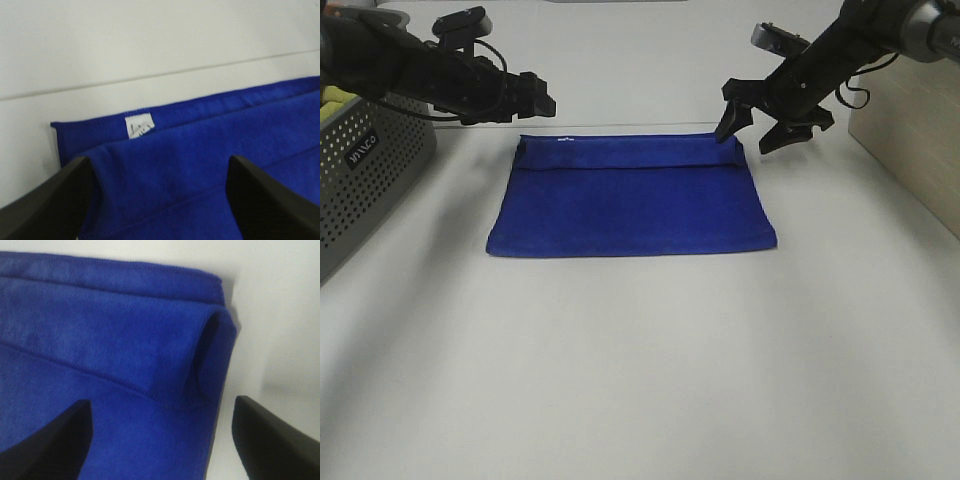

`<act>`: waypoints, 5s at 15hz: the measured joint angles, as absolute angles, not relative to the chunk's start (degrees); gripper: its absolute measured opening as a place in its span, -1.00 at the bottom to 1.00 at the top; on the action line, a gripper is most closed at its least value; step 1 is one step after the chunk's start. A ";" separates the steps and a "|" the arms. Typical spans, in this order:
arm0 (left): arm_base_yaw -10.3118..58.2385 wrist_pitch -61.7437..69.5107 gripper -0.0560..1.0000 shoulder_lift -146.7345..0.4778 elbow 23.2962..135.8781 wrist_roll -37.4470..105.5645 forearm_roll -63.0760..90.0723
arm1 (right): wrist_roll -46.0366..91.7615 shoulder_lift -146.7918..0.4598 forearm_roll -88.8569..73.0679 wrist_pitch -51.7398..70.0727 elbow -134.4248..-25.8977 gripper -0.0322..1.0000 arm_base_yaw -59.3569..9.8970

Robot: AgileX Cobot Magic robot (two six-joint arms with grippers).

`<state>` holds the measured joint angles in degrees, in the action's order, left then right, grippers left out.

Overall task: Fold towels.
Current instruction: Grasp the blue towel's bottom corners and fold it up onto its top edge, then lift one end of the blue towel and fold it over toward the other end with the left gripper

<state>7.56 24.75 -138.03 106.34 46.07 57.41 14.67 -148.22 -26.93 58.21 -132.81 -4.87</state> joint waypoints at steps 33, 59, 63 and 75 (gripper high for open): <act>11.75 38.90 -0.83 -123.30 75.17 13.06 37.53 | 11.52 -128.40 -29.91 56.78 -83.94 -0.94 -3.90; 10.71 32.43 -0.83 -127.54 85.83 7.22 39.08 | 14.21 -135.22 -33.29 54.20 -101.99 -0.92 -3.84; 10.71 31.97 -0.54 -129.09 85.83 7.22 39.13 | 14.15 -135.91 -33.29 54.09 -101.99 -0.30 -3.72; 10.71 31.51 0.70 -127.37 85.94 7.05 27.44 | 14.04 -130.86 -28.93 59.01 -102.16 0.53 -3.61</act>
